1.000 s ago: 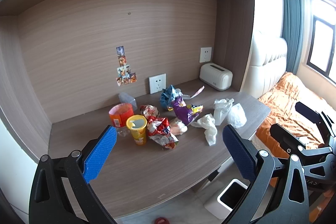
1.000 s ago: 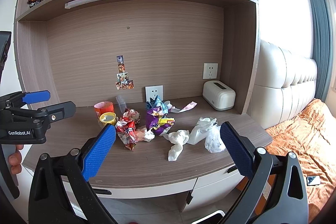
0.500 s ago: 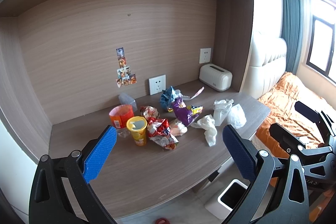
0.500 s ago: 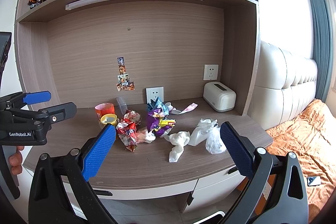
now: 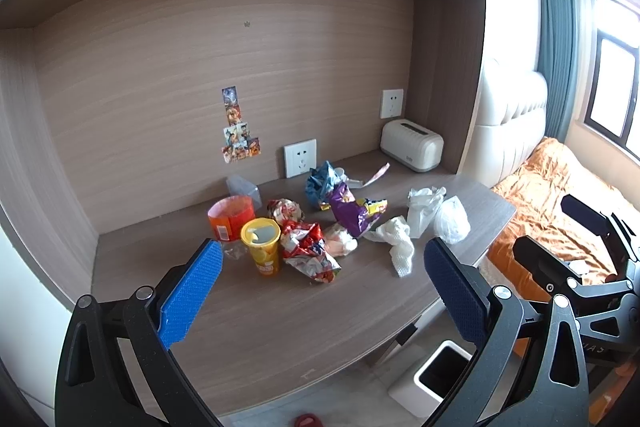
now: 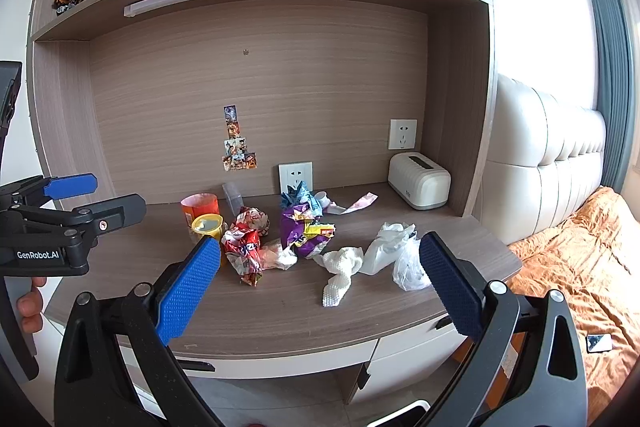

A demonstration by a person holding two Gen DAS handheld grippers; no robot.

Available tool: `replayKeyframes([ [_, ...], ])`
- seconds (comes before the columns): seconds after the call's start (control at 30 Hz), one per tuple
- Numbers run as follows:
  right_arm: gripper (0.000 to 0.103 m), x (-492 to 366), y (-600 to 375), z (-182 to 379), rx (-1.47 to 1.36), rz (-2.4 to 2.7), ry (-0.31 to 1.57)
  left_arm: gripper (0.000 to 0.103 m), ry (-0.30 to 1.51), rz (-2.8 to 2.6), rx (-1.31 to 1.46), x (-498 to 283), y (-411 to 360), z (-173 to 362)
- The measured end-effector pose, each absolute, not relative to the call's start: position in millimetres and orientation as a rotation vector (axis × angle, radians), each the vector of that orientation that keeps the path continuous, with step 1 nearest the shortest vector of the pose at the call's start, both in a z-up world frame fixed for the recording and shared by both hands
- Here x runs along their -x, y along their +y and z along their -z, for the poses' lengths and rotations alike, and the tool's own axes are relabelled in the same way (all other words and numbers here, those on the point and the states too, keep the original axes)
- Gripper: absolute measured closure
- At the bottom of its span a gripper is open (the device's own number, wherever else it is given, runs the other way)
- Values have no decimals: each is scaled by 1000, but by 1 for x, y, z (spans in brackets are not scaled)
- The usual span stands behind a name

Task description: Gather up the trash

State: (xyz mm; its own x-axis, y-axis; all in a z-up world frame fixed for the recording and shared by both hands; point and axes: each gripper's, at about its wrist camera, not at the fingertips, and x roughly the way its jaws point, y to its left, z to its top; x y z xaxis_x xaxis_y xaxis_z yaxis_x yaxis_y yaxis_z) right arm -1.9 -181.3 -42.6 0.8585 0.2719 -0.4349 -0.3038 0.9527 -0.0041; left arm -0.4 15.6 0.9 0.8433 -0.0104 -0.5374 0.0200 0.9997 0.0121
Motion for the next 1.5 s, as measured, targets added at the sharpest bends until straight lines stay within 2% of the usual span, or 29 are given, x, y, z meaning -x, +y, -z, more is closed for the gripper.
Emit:
replayKeyframes([
  [0.5,4,-14,-172,56,76,-323,493,4,579,15,4,-10,27,25],
  [0.83,4,-35,-134,76,164,-375,523,4,603,-27,13,-47,64,54],
  [1.5,4,-134,-51,179,152,-465,757,4,720,67,12,-163,108,133],
])
